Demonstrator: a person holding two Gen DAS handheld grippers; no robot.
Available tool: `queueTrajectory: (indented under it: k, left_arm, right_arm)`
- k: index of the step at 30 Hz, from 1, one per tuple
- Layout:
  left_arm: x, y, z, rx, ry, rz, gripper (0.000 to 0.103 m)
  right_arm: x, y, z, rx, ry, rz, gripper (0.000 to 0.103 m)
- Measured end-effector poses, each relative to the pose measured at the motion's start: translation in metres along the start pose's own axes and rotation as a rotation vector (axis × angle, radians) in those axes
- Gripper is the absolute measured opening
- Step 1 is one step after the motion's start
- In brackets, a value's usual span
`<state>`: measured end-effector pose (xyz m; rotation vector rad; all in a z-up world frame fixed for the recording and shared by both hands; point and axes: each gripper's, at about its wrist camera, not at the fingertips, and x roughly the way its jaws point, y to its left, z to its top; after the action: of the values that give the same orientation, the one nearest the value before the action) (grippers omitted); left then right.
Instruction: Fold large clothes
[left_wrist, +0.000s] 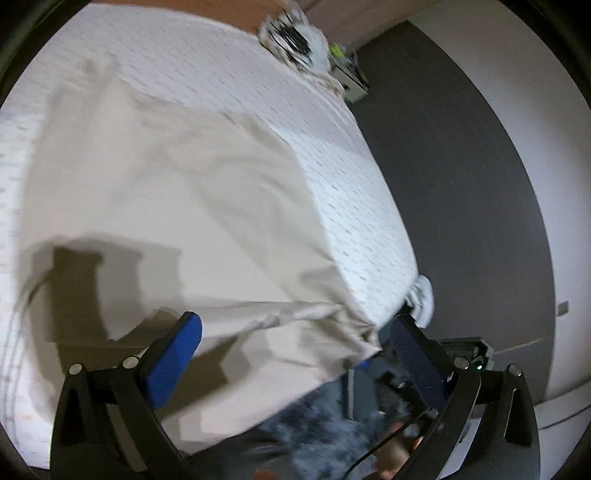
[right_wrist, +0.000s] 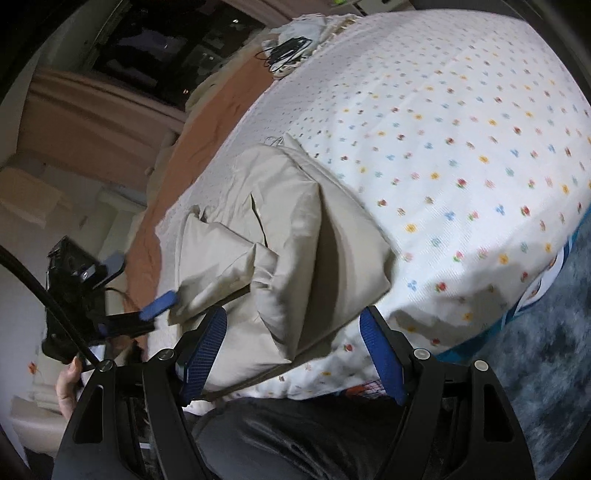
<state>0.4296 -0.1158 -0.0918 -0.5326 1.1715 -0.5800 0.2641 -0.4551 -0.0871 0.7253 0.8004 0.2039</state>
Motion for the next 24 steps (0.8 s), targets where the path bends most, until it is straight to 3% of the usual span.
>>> queueTrajectory:
  k: [2, 4, 7, 12, 18, 24]
  left_arm:
    - [-0.021, 0.010, -0.006, -0.006, -0.030, 0.011, 0.103]
    - [-0.040, 0.026, -0.006, -0.015, -0.070, 0.032, 0.103]
    - [-0.062, 0.053, -0.007, -0.027, -0.111, 0.064, 0.103]
    - [-0.064, 0.077, -0.022, -0.048, -0.127, 0.110, 0.102]
    - [-0.061, 0.104, -0.028, -0.084, -0.109, 0.168, 0.070]
    - [-0.038, 0.117, -0.033, -0.083, -0.100, 0.182, 0.061]
  right_arm:
    - [0.006, 0.005, 0.002, -0.021, -0.002, -0.025, 0.071]
    - [0.015, 0.008, 0.005, -0.033, 0.012, -0.048, 0.031]
    - [0.023, 0.012, 0.007, -0.053, -0.001, -0.077, 0.011]
    - [0.020, 0.022, 0.019, -0.071, -0.050, -0.043, 0.007]
    - [0.020, 0.019, 0.032, -0.054, -0.067, -0.003, 0.006]
    - [0.042, -0.030, 0.018, 0.061, -0.020, -0.041, 0.006]
